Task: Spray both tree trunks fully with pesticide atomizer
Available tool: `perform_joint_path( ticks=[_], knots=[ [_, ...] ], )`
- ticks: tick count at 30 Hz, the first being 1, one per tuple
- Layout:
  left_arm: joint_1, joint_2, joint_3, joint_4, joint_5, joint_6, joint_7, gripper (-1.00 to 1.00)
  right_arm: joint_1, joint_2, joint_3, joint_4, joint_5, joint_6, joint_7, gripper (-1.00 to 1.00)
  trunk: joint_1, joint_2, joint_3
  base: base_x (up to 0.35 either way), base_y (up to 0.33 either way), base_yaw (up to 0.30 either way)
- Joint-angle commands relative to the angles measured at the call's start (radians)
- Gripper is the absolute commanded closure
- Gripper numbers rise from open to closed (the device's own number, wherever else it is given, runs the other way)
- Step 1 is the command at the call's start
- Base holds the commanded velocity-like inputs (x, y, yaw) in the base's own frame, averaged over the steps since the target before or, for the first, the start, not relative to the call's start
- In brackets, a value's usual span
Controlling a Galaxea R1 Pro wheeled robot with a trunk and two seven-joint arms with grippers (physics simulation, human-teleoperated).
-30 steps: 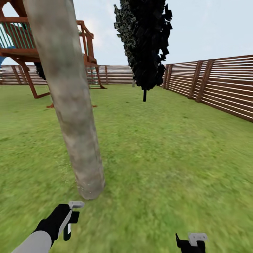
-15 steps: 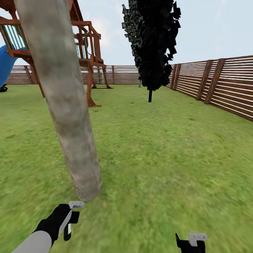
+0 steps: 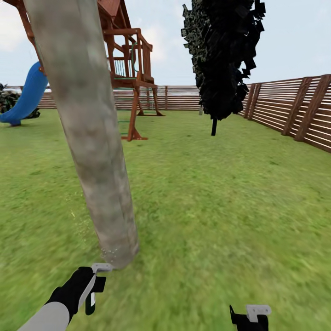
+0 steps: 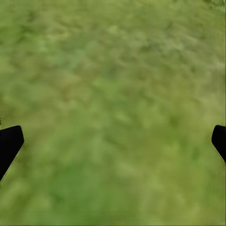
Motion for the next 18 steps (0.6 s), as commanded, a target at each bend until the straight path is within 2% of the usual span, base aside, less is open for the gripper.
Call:
perform_joint_path(
  ticks=[1,8,9,12,16,18],
  knots=[
    [0.0,0.0,0.0,0.0,0.0,0.0,0.0,1.0,0.0,0.0,0.0,0.0,0.0,0.0,0.0,-1.0,0.0,0.0,0.0,0.218,-0.144,0.276],
    [0.0,-0.002,-0.001,-0.001,0.0,-0.001,-0.001,1.0,-0.001,-0.003,0.0,-0.002,0.0,0.0,-0.001,-1.0,0.0,0.0,0.0,0.059,-0.037,0.248],
    [0.0,-0.002,-0.001,-0.002,0.0,-0.004,-0.001,1.0,0.0,-0.005,-0.001,-0.002,0.0,0.0,-0.002,-1.0,0.0,0.0,0.0,0.001,-0.001,0.057],
    [-0.005,-0.008,-0.005,-0.003,0.0,-0.093,0.0,1.0,0.0,-0.007,-0.001,-0.003,0.0,0.0,-0.003,-1.0,0.0,0.0,0.0,0.0,0.0,0.01],
    [-0.022,-0.04,-0.011,-0.004,-0.002,-0.107,-0.006,1.0,0.0,-0.007,-0.002,-0.003,0.0,0.0,-0.003,-1.0,0.0,0.0,0.0,0.0,0.0,0.0],
    [-0.039,-0.034,-0.011,-0.004,-0.002,-0.104,-0.006,1.0,0.0,-0.007,-0.002,-0.003,0.0,0.0,-0.003,-1.0,0.0,0.0,0.0,0.0,0.0,0.0]
  ],
)
